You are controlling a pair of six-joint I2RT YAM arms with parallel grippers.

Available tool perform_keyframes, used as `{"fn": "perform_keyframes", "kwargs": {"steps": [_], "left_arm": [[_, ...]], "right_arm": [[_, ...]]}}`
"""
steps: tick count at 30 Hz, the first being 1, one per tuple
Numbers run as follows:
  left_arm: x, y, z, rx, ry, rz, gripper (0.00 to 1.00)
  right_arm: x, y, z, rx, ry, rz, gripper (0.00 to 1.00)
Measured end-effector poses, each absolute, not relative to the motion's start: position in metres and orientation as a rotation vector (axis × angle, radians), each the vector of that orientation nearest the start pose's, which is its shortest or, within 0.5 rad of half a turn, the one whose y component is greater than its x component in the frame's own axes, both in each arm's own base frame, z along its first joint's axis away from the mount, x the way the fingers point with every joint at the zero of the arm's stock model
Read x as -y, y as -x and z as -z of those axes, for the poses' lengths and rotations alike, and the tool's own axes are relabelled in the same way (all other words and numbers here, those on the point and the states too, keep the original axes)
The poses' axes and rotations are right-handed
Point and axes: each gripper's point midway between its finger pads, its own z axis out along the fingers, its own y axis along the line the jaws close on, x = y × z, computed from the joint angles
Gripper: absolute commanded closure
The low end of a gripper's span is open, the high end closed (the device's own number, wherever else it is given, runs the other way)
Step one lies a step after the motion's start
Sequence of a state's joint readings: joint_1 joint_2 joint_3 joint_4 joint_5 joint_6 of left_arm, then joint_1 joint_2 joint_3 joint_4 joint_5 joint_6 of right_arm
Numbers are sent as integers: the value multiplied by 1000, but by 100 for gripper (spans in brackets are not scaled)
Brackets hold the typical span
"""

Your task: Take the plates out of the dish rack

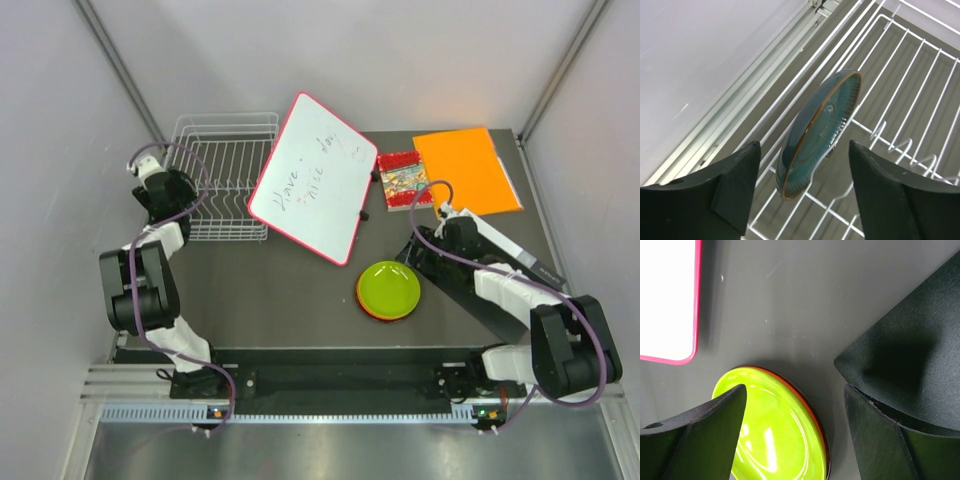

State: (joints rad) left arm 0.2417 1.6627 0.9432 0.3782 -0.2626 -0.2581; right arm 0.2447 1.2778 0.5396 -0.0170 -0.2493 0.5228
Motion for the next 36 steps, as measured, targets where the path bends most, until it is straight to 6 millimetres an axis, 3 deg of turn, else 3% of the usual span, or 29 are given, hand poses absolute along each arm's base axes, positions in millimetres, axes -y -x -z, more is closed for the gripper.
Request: {"fn": "perform_keyframes", "kwargs": {"steps": [3, 14, 16, 18, 19, 22, 23, 36], "left_arm": [[-153, -468, -136, -1787, 638, -251, 36], [-157, -477, -109, -1804, 631, -265, 49], [-157, -477, -110, -1797, 632, -267, 60], [-158, -478, -112, -1785, 631, -269, 62], [-158, -479, -115, -1776, 627, -269, 71], [-159, -480, -116, -1779, 603, -281, 85], [-158, -480, -115, -1788, 582, -282, 99], [-143, -481, -116, -1827, 434, -357, 100]], "right_arm": [[-136, -292, -57, -2378, -210, -663, 22], [-133, -294, -51, -2391, -223, -658, 22], [-134, -294, -50, -2394, -219, -661, 22], [-135, -296, -50, -2395, -216, -664, 23], [-135, -297, -50, -2395, -213, -667, 22], [-136, -299, -50, -2394, -210, -670, 22], [-136, -298, -50, -2396, -210, -670, 22], [-135, -296, -44, -2416, -194, -660, 22]]}}
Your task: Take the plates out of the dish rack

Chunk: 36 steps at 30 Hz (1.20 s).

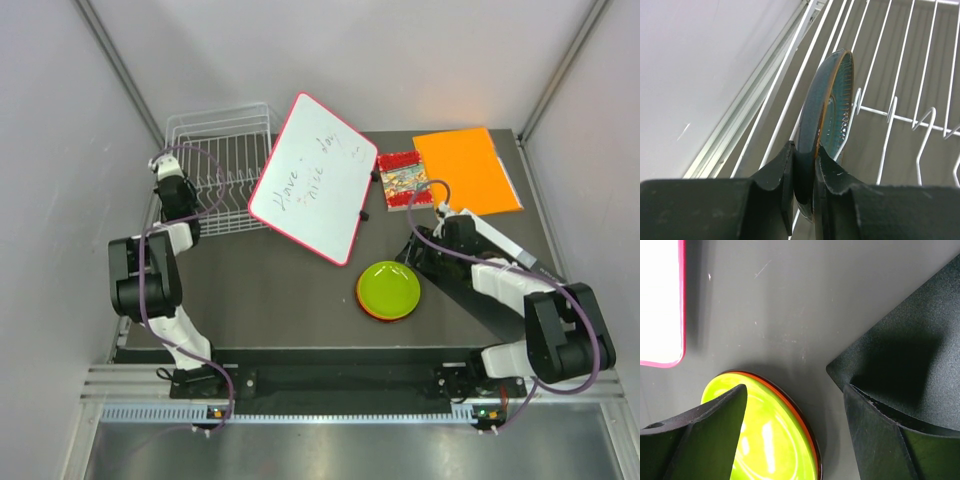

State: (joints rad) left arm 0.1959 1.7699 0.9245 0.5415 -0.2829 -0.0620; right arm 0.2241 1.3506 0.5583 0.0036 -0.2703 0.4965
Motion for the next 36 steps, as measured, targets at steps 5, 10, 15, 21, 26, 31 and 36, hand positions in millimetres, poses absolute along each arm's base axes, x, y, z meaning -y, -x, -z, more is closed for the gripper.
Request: {"fn": "perform_keyframes", "kwargs": {"steps": [5, 10, 15, 21, 26, 31, 36], "left_arm": [[-128, -471, -126, -1853, 357, -422, 100], [-114, -456, -169, -1787, 293, -477, 100], [-112, -430, -227, -1670, 319, -495, 100], [-108, -390, -282, -1566, 383, -453, 100], [-90, -356, -302, -1566, 424, -313, 100], [-44, -326, -318, -1570, 391, -9, 100], [20, -302, -335, -1552, 314, 369, 100]], "right_arm": [[-132, -294, -48, -2414, -189, -643, 21], [-129, -292, -62, -2378, -177, -629, 21], [-125, -288, -83, -2325, -166, -617, 20], [-119, -276, -114, -2243, -158, -613, 11], [-115, -263, -142, -2158, -145, -630, 9], [-117, -251, -163, -2095, -130, -674, 2], [-121, -237, -165, -2092, -131, -726, 2]]}}
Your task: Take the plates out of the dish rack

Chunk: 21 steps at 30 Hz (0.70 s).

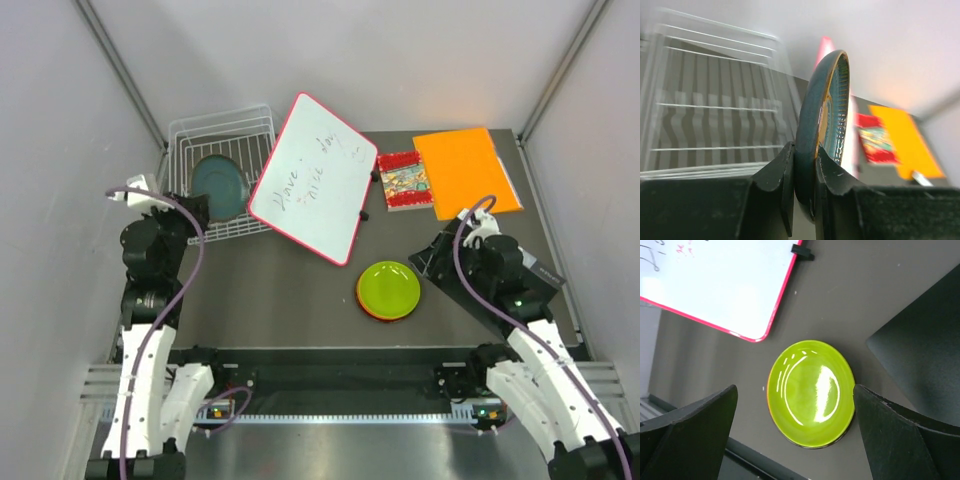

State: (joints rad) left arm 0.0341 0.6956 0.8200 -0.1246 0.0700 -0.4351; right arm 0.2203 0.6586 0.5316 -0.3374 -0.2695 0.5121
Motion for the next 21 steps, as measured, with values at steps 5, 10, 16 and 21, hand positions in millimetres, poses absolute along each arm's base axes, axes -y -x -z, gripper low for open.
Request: {"fn": "perform_keyframes", "kwargs": {"steps": [5, 10, 16, 21], "left_arm": [[77, -279, -330, -1574, 229, 676, 100], [131, -263, -279, -1696, 184, 897, 100], [194, -244, -221, -1886, 84, 986, 100], [233, -232, -211, -1916, -18, 1023, 100]], "right_arm": [[-129, -227, -179, -2037, -140, -817, 5], [-152, -223, -198, -1973, -102, -928, 4], [-191, -216, -191, -2017, -1, -998, 4], [-209, -220, -184, -2039, 18, -1026, 7]]}}
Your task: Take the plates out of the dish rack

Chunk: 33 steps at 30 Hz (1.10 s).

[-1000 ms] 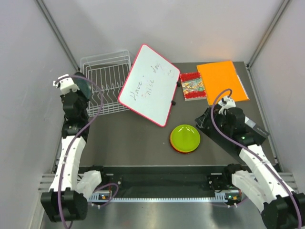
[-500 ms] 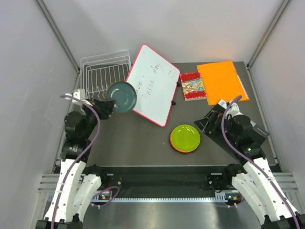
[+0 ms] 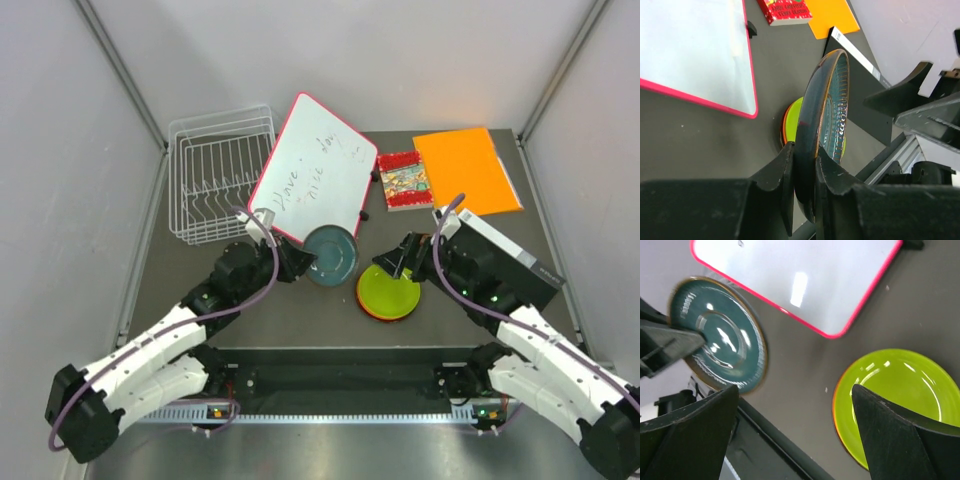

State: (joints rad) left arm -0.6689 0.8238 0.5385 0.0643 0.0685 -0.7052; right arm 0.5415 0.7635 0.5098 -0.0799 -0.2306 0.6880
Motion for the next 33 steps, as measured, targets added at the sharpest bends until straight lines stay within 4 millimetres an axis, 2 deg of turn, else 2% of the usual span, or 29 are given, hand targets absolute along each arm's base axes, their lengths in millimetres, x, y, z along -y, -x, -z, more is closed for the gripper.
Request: {"fn": "perform_keyframes", "kwargs": {"steps": [6, 11, 16, 17, 19, 20, 21, 22, 26, 27, 30, 32, 33], "left_arm": [[257, -231, -199, -1930, -47, 1010, 100], [274, -227, -195, -1928, -79, 1017, 100], [293, -219, -193, -1930, -141, 1026, 100], [296, -217, -194, -1927, -147, 1032, 100], [300, -216, -197, -1916, -157, 1045, 100], [302, -215, -198, -1911, -158, 1050, 100], [303, -215, -200, -1903, -158, 1055, 100], [302, -216, -200, -1899, -154, 1047, 100], [293, -227, -209, -1877, -64, 1051, 100], [292, -227, -214, -1862, -55, 1061, 97], [293, -227, -222, -1834, -49, 1076, 69], [295, -226, -224, -1826, -55, 1083, 47], [296, -225, -223, -1826, -69, 1074, 42]], "right_arm": [[-224, -229, -196, -1954, 31, -1113, 9], [-235, -230, -188, -1967, 42, -1161, 12], [-243, -228, -174, -1987, 50, -1204, 25], [-244, -228, -173, -1987, 53, -1212, 30], [-248, -227, -170, -1981, 56, -1241, 52], [-249, -226, -170, -1982, 57, -1255, 65], [-252, -225, -170, -1971, 58, -1283, 90], [-254, -225, -168, -1967, 67, -1293, 100], [-253, -221, -179, -1883, 38, -1393, 100], [-253, -220, -183, -1861, 33, -1411, 100], [-250, -219, -193, -1820, 16, -1429, 100], [-247, -216, -196, -1817, 5, -1419, 100], [-246, -213, -199, -1811, 11, -1418, 100]]}}
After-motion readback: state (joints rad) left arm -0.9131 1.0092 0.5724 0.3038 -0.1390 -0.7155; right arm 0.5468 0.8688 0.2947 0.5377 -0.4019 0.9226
